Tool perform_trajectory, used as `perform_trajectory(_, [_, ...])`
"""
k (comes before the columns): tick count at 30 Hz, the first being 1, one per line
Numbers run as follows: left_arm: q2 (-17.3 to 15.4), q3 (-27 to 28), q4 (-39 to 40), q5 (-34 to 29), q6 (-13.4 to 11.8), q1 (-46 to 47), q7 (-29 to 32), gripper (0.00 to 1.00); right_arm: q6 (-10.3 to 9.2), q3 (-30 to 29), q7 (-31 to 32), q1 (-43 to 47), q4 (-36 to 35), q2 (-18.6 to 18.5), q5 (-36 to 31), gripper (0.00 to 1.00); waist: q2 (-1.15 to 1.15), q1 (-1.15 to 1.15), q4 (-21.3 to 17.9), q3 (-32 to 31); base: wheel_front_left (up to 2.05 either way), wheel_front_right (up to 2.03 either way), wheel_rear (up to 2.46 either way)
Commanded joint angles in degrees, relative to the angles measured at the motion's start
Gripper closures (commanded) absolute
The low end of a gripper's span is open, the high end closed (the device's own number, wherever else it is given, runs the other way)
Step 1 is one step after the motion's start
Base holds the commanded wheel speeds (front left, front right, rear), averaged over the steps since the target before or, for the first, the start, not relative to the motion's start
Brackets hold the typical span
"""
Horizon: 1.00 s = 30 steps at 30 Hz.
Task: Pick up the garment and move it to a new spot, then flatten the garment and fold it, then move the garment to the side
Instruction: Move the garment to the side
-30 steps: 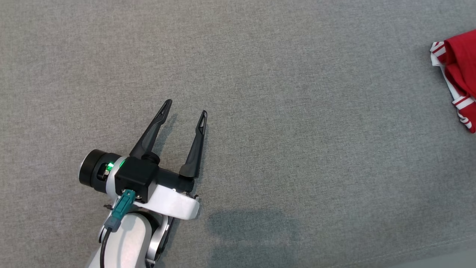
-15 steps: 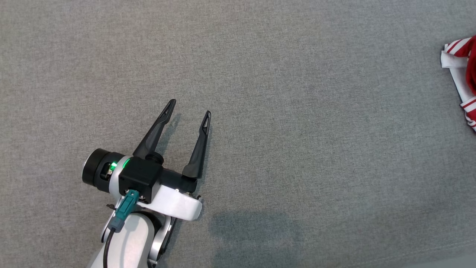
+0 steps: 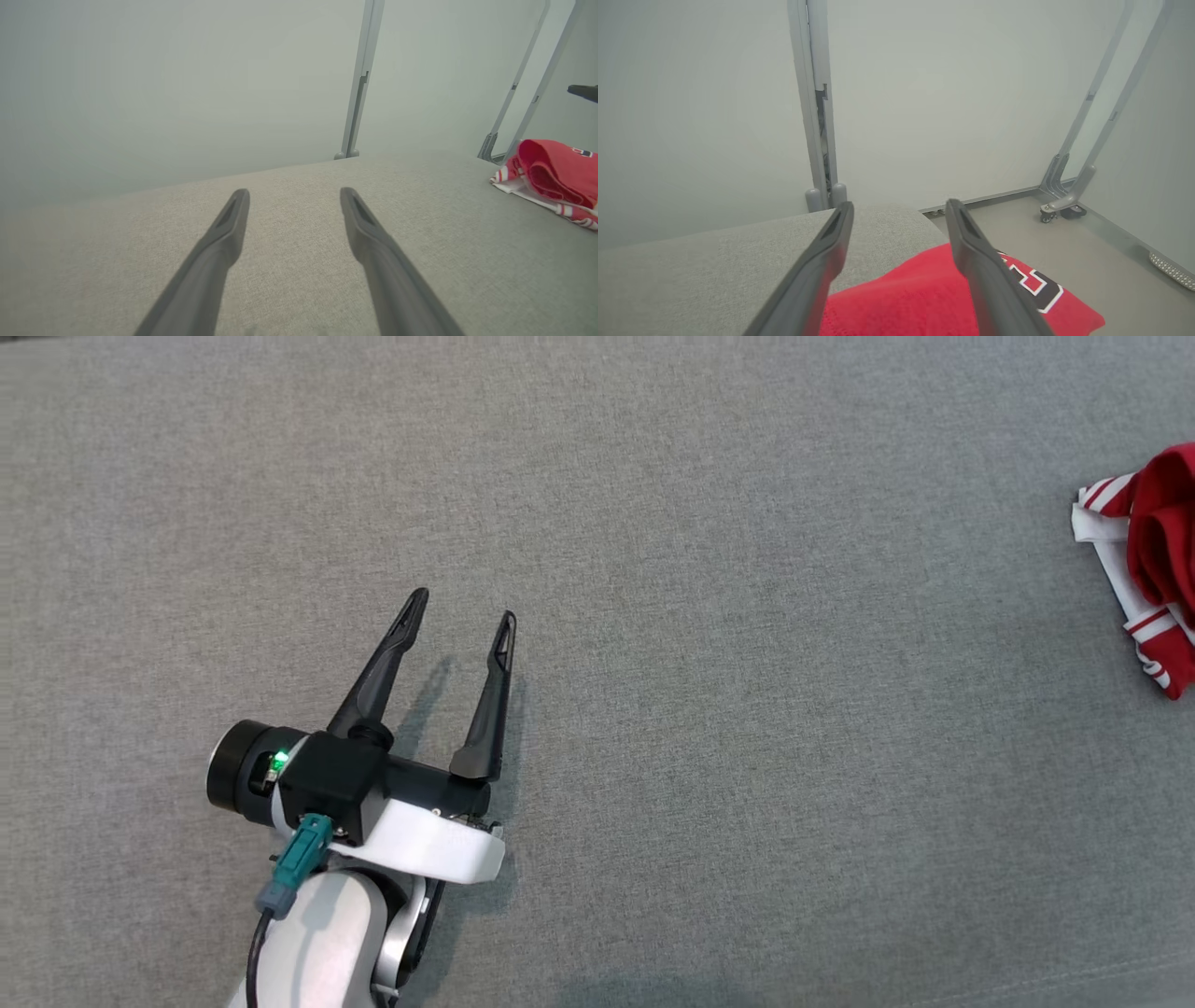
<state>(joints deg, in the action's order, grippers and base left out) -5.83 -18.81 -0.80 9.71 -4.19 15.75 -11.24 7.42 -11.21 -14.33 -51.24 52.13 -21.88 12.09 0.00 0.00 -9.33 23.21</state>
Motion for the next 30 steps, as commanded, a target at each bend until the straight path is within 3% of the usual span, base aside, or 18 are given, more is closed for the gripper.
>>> perform_trajectory(1, [-0.03, 2.11, 1.15, 0.39, -0.62, 0.74, -0.63, 0.0, 0.07, 1.16, -0.67, 1.74, -2.66, -0.48, -0.64, 0.0, 0.0, 0.0, 0.61, -1.06, 0.0, 0.0, 0.0])
perform_trajectory(18, [1.3, 8.51, -1.77, 7.59, -3.15, -6.59, -3.52, 0.0, 0.07, 11.95, -0.67, 18.49, -21.6, 9.5, 1.55, 0.0, 0.0, 0.0, 4.95, -14.48, 0.0, 0.0, 0.0])
perform_trajectory(24, [0.57, 10.08, -2.66, 7.72, -2.19, -10.16, -3.71, 0.0, 0.07, 14.94, -0.67, 26.99, -28.34, 11.92, 1.51, 0.0, 0.0, 0.0, 5.79, -20.27, 0.0, 0.0, 0.0])
perform_trajectory(30, [1.01, 12.03, -1.42, 6.74, -0.65, -13.69, -3.74, 0.0, 0.07, 14.19, -0.67, 34.61, -35.6, 13.97, 1.09, 0.0, 0.0, 0.0, 6.35, -23.38, 0.0, 0.0, 0.0])
